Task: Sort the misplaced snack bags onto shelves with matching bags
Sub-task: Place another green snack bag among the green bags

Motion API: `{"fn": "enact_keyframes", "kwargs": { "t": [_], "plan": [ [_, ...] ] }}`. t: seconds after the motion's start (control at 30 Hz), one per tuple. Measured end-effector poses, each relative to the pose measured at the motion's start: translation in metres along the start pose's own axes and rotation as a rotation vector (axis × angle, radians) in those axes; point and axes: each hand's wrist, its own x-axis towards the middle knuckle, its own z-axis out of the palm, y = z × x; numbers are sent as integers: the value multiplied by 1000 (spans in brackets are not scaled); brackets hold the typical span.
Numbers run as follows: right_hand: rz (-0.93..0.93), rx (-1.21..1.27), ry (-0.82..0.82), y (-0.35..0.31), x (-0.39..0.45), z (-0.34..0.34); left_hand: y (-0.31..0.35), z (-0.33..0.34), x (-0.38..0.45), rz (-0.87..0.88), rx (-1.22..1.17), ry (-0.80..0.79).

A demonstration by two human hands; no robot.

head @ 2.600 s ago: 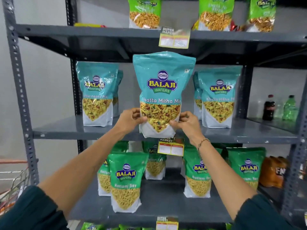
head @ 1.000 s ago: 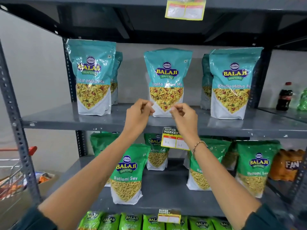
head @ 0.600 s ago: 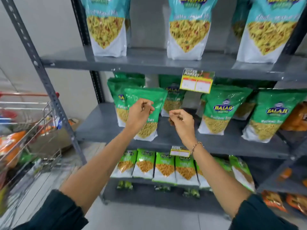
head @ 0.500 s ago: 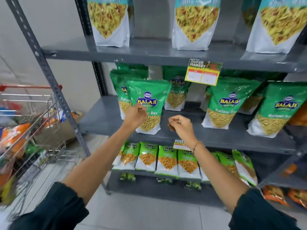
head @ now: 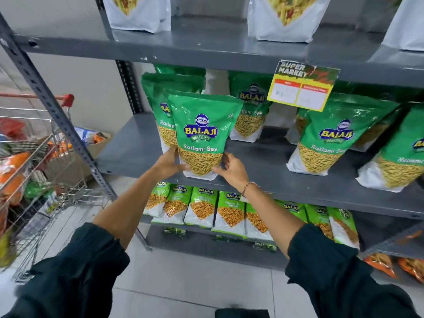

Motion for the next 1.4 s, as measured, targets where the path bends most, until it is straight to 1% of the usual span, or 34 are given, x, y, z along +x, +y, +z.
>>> {"fn": "enact_keyframes", "kwargs": {
  "t": [0.1, 0.2, 0.27, 0.4, 0.47, 0.6, 0.8, 1.0, 1.2, 1.37, 1.4],
  "plan": [
    [8, 45, 57, 0, 9, 5, 3, 1, 4, -39, -182, 96],
    [11, 102, 59, 0, 13, -4, 13, 3, 5, -32, -216, 164],
    [-9, 121, 69, 7, 15, -18, 27, 9, 5, 0, -229, 158],
    [-9, 128, 166, 26, 21, -60, 64, 34, 20, 71, -290, 106],
    [-2, 120, 208, 32, 27, -82, 85, 47, 29, 110, -262, 104],
    [30, 84, 267, 45, 41, -113, 113, 68, 50, 130, -306, 74],
    [47, 36, 234, 58, 57, -118, 108, 84, 66, 100, -297, 116],
    [31, 24, 225, 62, 60, -113, 109, 91, 63, 98, -314, 114],
    [58, 40, 216, 57, 55, -113, 106, 94, 67, 79, -307, 104],
    [114, -28, 149, 54, 53, -114, 113, 93, 53, 62, -202, 50],
    [119, -44, 160, 56, 54, -113, 113, 93, 50, 59, -181, 50]
  ]
}}
